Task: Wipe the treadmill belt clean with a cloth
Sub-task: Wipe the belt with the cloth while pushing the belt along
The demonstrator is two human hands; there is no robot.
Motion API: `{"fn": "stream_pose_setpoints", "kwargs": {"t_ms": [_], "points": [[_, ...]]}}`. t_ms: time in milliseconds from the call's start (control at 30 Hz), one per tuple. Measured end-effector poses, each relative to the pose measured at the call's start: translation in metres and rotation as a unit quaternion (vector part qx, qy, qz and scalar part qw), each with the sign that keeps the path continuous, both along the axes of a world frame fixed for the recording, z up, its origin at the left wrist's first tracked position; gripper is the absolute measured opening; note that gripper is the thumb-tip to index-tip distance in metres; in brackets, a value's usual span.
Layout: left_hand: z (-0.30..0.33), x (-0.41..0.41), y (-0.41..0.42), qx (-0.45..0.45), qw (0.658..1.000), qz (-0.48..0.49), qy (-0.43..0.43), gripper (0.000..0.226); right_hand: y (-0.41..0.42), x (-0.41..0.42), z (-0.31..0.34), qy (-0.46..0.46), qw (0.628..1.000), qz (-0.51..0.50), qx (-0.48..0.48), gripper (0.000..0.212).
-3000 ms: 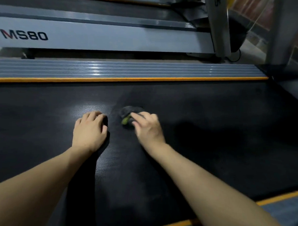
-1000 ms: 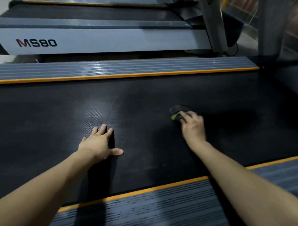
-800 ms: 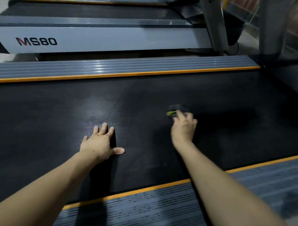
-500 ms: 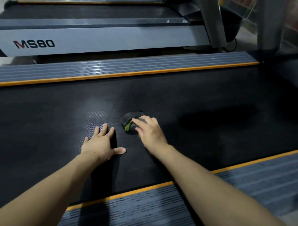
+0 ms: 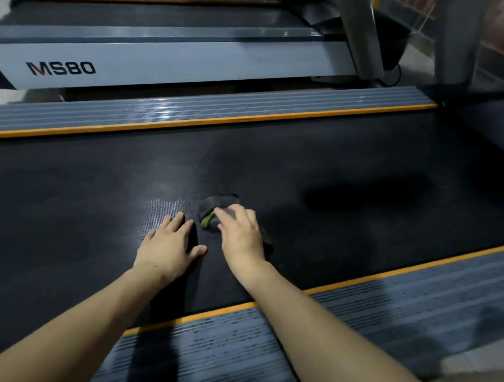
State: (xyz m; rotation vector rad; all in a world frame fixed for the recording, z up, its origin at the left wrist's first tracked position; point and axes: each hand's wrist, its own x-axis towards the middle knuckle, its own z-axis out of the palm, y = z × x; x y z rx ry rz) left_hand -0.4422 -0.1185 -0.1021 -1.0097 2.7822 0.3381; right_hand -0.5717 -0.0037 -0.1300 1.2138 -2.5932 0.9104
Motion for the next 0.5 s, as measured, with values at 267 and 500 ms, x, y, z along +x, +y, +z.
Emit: {"fn": "stream_pose_setpoints", "kwargs": {"t_ms": [267,500], "points": [[-0.009,0.021,0.032,-0.023,0.996,0.045,0.074,0.047,0.106,-0.123,0.009,0.048,0.993,-0.103,0.044,0.034],[-0.015,0.014,0.060,-0.011,0.992,0.092,0.082,0.048,0.051,-0.029,0.012,-0.028,0.985,-0.170,0.010,0.026]]}}
